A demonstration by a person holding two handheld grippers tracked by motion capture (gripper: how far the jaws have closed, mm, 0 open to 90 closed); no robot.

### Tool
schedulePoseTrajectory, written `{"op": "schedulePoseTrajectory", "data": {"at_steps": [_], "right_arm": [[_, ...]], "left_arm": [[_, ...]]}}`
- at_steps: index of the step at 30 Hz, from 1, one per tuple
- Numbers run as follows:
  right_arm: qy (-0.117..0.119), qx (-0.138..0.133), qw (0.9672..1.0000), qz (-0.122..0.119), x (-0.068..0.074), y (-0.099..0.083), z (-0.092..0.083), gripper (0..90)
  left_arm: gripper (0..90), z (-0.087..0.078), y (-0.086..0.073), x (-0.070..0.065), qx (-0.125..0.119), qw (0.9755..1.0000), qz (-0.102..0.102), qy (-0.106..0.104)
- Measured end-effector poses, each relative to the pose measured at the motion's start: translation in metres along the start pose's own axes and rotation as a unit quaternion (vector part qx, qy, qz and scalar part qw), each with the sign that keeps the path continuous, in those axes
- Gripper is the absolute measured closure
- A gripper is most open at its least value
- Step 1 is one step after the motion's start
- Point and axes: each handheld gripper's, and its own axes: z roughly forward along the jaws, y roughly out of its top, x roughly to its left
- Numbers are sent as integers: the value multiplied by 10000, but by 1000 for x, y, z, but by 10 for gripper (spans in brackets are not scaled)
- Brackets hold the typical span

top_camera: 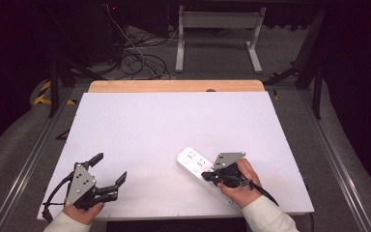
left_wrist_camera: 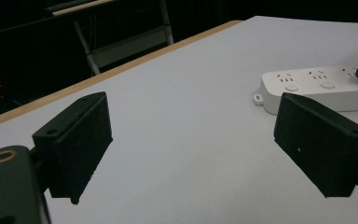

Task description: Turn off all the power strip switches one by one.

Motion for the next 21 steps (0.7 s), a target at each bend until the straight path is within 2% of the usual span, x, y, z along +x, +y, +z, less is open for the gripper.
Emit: {"op": "schedulePoseTrajectory", "data": {"at_steps": [3, 4, 5, 6, 8, 10, 21], "right_arm": [[-5, -87, 9999, 51, 0, -1, 0, 900], [-22, -206, 9998, -33, 0, -1, -1, 900], [-85, -204, 9997, -102, 1, 0, -4, 900], [-144, -397, 9990, -141, 2, 2, -8, 900], [-109, -741, 9971, -140, 3, 8, -18, 900], [-133, -862, 9961, -138, 3, 11, -24, 900], [-181, -991, 9948, -148, 3, 9, -28, 900]], "left_arm": [[118, 0, 0, 0, 11, 10000, -14, -11], [118, 0, 0, 0, 4, 10000, -16, -15], [118, 0, 0, 0, -1, 10000, -13, -18], [118, 0, 0, 1, 3, 10000, -16, -13], [118, 1, 0, 1, 23, 10000, -15, -8], [118, 1, 0, 1, 18, 10000, -11, -12], [118, 0, 0, 1, 7, 10000, 0, -4]]}}
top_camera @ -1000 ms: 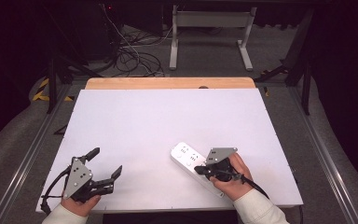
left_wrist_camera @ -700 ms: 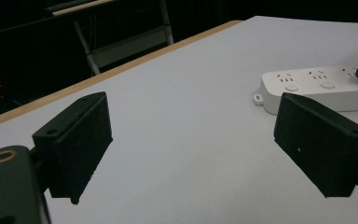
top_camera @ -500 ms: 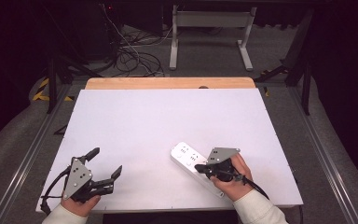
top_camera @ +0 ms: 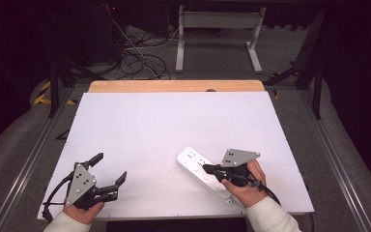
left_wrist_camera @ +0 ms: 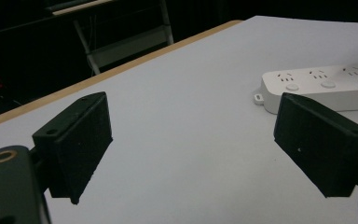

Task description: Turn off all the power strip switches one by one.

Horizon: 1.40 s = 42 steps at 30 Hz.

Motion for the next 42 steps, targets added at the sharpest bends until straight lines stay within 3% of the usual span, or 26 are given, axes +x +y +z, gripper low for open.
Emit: {"op": "schedulePoseTrajectory", "data": {"at_steps": [9, 18, 33, 42], "right_arm": [[-20, -7, 9999, -134, 4, 5, -13, 900], [-58, 216, 9997, 29, 1, -18, -34, 900], [73, 782, 9969, 39, 4, -35, -11, 900], [204, 914, 9956, 5, 5, -36, -12, 900]], "left_arm": [[118, 0, 0, 0, 1, 10000, 0, 1], [118, 0, 0, 0, 14, 10000, -13, -7], [118, 0, 0, 0, 16, 10000, -19, -10], [118, 1, 0, 0, 19, 10000, -11, -11]]}}
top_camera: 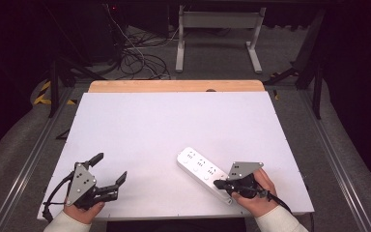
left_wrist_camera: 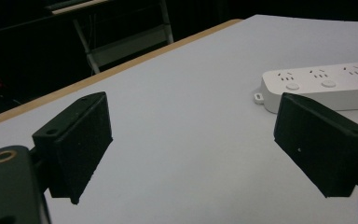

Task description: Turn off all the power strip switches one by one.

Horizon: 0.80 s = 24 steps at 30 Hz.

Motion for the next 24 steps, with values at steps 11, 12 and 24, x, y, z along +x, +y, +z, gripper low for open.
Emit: {"op": "schedulePoseTrajectory", "data": {"at_steps": [11, 12, 24], "right_arm": [[18, 97, 9999, 89, 0, 1, 2, 900], [26, 108, 9999, 118, -1, 1, 2, 900], [-210, -223, 9994, -138, 2, 3, -3, 900]], "left_arm": [[118, 0, 0, 0, 6, 10000, -15, -9], [118, 0, 0, 0, 9, 10000, -7, -6], [118, -1, 0, 1, -20, 10000, -10, 5]]}}
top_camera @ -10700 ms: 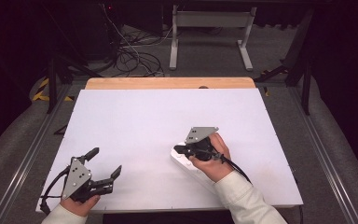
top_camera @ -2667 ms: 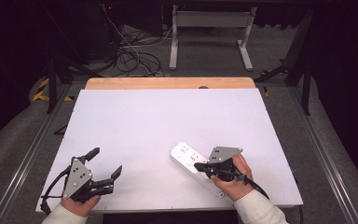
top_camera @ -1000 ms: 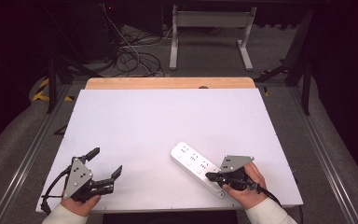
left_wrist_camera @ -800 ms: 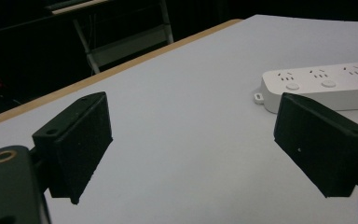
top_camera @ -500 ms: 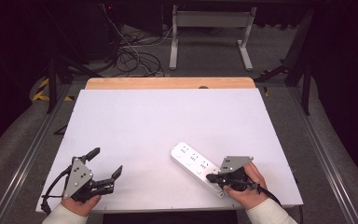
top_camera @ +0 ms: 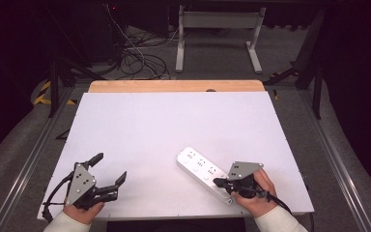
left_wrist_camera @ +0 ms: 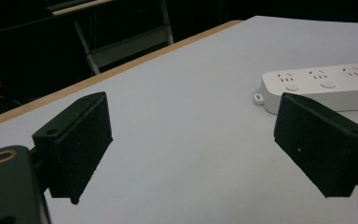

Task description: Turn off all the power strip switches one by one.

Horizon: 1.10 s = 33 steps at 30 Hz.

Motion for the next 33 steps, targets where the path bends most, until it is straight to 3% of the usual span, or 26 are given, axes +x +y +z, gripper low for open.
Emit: {"op": "schedulePoseTrajectory", "data": {"at_steps": [2, 4, 10, 11, 12, 13, 15, 16, 19, 24, 33], "right_arm": [[-17, -651, 9978, 155, -2, 7, -15, 900], [-157, -923, 9954, 191, -6, 10, -25, 900], [-230, -999, 9944, 244, -11, 7, -27, 900], [-225, -1019, 9943, 212, -11, 8, -27, 787], [-250, -1127, 9930, 265, -12, 9, -27, 616], [-295, -1268, 9911, 262, -13, 9, -27, 525], [-476, -1462, 9879, 218, -17, 9, -28, 422], [-575, -1528, 9864, 217, -20, 8, -30, 411], [-747, -1408, 9857, 540, -27, 4, -38, 389], [-983, -1595, 9799, 691, -42, -7, -52, 291], [-1029, -1614, 9741, 1201, -68, -44, -60, 208]], "left_arm": [[118, 1, 0, 1, 17, 10000, 1, 3], [118, 2, 0, 0, 23, 10000, -19, -4], [118, 1, 0, 0, 22, 10000, 38, 19], [118, 1, 0, 0, 25, 10000, 47, 20], [118, 1, 0, 0, 25, 10000, 45, 20], [118, 1, 0, -1, 17, 10000, 9, 8], [118, 1, 0, 0, 22, 10000, 9, 10], [118, 1, 0, 0, 25, 10000, 13, 13], [118, 1, 0, 0, 7, 10000, -2, 17], [118, 1, 0, 1, 16, 10000, 4, 23], [99, -1, 0, 1, -89, 9999, 82, -67]]}}
